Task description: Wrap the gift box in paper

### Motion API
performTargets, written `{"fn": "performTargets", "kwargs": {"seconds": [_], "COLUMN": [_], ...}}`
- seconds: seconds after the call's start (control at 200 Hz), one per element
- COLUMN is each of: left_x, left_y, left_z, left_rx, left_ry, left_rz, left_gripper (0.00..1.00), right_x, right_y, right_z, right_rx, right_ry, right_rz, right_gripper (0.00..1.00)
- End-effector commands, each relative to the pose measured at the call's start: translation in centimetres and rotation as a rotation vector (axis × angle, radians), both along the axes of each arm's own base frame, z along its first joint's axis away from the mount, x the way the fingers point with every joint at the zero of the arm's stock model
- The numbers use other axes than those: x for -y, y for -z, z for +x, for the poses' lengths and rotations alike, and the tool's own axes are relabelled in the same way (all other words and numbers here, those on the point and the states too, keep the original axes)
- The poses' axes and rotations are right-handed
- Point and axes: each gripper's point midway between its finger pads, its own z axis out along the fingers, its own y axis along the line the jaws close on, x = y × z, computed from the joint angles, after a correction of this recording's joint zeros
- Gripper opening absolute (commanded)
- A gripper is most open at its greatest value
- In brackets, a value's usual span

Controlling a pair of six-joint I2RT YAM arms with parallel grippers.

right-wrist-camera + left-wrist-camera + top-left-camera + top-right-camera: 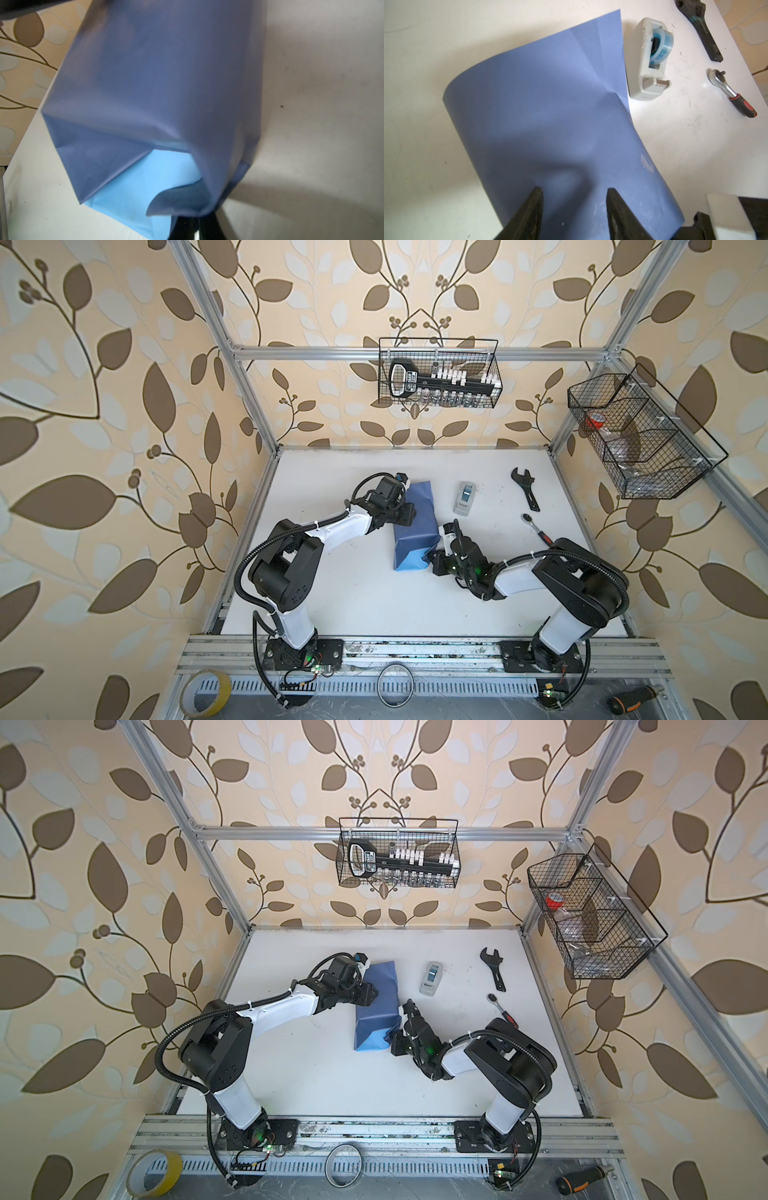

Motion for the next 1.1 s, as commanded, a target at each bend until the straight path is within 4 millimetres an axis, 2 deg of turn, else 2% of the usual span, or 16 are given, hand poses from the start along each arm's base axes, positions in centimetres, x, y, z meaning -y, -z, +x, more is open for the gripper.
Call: {"fn": "performTargets", "kwargs": {"seconds": [0.0,0.29,0.555,0.755,0.865,1.1], "left_x": [0.0,-0.1,-0.1,-0.1,-0.2,-0.3], "left_y": [0.9,1.6,2.0,1.8,2.0,2.1], "left_z": [-0.3,-0.4,-0.6,-0.7,-0.7,-0.7], "left_rx": [-0.012,-0.020,-0.026,-0.021,-0.022,-0.024], "left_ry": [0.021,0.023,0.025,0.027,0.026,0.025], "left_rz": [0.016,0.023,0.023,0.022,0.028,0.031], "left_gripper": [0.52,0.52,0.52,0.52,0.52,0.52], "right_x": [-0.9,-1.5,-0.8,-0.1,-0.3,-1.7], "right_y": [-0.7,-0.8,-0.4,1.1,2.0,1.4], "right_z": [0.7,1.8,2.6,1.1,0.4,0.0], "right_rx": [0.023,0.046,0.057,0.004,-0.033,-0.048], "right_ry": [0.009,0.060,0.127,0.143,0.129,0.075], "right_rz": [0.018,0.043,0.031,0.016,0.029,0.089], "right_gripper": [0.09,0.10,0.10,0.10,0.10,0.10]}}
